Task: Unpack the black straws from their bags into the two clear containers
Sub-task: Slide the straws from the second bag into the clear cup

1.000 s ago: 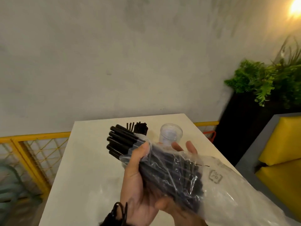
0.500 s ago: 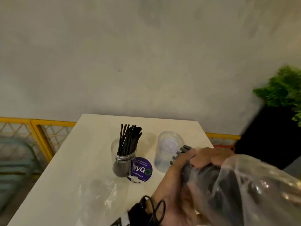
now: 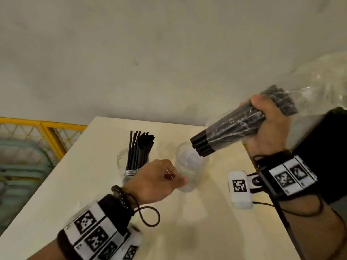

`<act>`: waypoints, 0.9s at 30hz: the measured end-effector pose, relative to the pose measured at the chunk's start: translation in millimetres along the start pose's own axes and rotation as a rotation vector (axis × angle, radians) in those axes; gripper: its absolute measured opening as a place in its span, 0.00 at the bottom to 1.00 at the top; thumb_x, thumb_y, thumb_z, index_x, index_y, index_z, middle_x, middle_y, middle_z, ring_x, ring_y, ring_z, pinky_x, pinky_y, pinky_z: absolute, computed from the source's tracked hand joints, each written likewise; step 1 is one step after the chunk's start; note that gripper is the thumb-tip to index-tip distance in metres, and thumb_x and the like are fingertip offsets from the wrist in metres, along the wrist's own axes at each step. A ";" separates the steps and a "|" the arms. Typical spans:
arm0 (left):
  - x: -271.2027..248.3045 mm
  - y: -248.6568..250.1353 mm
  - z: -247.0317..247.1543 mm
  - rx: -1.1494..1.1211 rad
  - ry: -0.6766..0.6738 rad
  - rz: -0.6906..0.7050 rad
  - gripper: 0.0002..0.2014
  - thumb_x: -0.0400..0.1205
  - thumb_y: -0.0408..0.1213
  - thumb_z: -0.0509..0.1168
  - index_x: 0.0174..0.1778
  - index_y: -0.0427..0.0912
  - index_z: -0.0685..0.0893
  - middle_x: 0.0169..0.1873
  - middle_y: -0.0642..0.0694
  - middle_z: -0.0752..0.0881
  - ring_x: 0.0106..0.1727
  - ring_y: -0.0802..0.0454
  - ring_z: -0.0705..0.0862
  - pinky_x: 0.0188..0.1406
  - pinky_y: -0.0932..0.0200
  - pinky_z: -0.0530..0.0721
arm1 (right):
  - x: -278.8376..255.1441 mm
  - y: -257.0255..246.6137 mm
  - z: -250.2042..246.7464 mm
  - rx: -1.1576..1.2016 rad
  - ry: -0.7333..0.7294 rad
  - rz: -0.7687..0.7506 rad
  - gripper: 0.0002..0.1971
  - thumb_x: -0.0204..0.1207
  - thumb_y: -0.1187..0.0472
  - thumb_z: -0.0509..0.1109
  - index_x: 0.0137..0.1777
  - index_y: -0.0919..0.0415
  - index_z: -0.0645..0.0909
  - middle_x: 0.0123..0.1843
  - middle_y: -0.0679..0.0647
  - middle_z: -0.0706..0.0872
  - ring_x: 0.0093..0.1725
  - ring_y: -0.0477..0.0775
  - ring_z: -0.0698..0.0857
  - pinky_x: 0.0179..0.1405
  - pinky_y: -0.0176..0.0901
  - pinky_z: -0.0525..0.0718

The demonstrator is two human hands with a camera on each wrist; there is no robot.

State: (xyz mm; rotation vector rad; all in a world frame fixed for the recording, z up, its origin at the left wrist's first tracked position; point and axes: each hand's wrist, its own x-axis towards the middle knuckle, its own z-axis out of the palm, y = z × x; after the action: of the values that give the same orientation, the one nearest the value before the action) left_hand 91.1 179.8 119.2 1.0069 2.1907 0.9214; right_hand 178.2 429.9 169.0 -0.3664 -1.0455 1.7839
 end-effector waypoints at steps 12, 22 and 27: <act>74.3 -6.3 53.5 0.043 0.272 0.028 0.51 0.67 0.53 0.80 0.79 0.46 0.57 0.77 0.48 0.70 0.74 0.46 0.76 0.72 0.41 0.77 | 1.2 74.2 -7.3 -0.258 0.243 0.093 0.22 0.60 0.68 0.85 0.55 0.70 0.87 0.48 0.61 0.92 0.40 0.61 0.93 0.41 0.55 0.92; 103.7 -7.5 73.1 0.067 0.230 0.076 0.51 0.58 0.59 0.78 0.76 0.55 0.61 0.70 0.53 0.73 0.67 0.52 0.75 0.68 0.44 0.81 | -22.6 84.6 10.1 -0.694 -0.243 0.075 0.21 0.60 0.55 0.88 0.52 0.52 0.86 0.43 0.45 0.93 0.41 0.38 0.92 0.41 0.34 0.90; 99.3 -12.5 68.4 0.084 0.242 0.088 0.53 0.60 0.55 0.80 0.79 0.55 0.59 0.68 0.50 0.72 0.64 0.48 0.81 0.62 0.45 0.85 | -17.4 62.7 16.7 -0.566 -0.195 -0.092 0.34 0.67 0.47 0.82 0.70 0.61 0.79 0.63 0.52 0.89 0.62 0.46 0.89 0.62 0.42 0.85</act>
State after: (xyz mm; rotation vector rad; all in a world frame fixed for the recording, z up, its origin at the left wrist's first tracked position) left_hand 78.1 277.4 48.4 1.0877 2.4185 1.0456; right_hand 137.5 398.5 125.7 -0.4828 -1.6811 1.4382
